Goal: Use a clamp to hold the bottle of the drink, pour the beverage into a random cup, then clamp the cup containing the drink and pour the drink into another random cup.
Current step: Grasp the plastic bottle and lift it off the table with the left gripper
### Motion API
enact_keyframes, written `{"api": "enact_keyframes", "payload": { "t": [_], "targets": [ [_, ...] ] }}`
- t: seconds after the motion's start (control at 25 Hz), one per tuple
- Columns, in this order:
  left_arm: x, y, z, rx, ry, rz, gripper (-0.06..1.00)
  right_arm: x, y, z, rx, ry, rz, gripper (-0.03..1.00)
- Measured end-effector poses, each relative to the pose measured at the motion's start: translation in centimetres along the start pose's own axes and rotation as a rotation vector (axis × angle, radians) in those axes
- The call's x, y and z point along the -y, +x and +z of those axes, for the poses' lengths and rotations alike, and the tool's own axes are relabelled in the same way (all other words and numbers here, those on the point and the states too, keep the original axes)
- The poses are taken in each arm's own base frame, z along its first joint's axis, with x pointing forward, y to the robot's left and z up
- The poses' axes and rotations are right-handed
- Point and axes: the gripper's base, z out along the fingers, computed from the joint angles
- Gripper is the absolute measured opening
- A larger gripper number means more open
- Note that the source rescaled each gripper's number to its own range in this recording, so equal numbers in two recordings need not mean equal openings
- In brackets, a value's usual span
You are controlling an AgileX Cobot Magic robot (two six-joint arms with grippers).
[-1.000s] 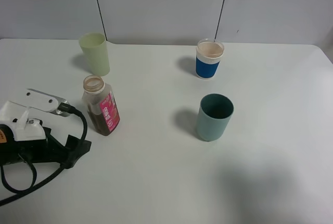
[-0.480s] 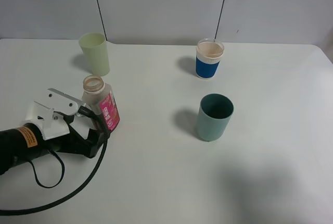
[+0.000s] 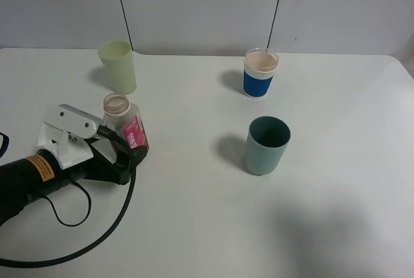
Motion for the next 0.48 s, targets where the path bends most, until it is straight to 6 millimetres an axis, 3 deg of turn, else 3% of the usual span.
{"api": "enact_keyframes", "payload": {
  "t": [0.48],
  "targets": [
    [-0.48,0.86,0.52,-0.036,-0.047,-0.014,1.00,0.00,0.00,0.00,0.000,0.000,0.000,1.00]
  ]
}}
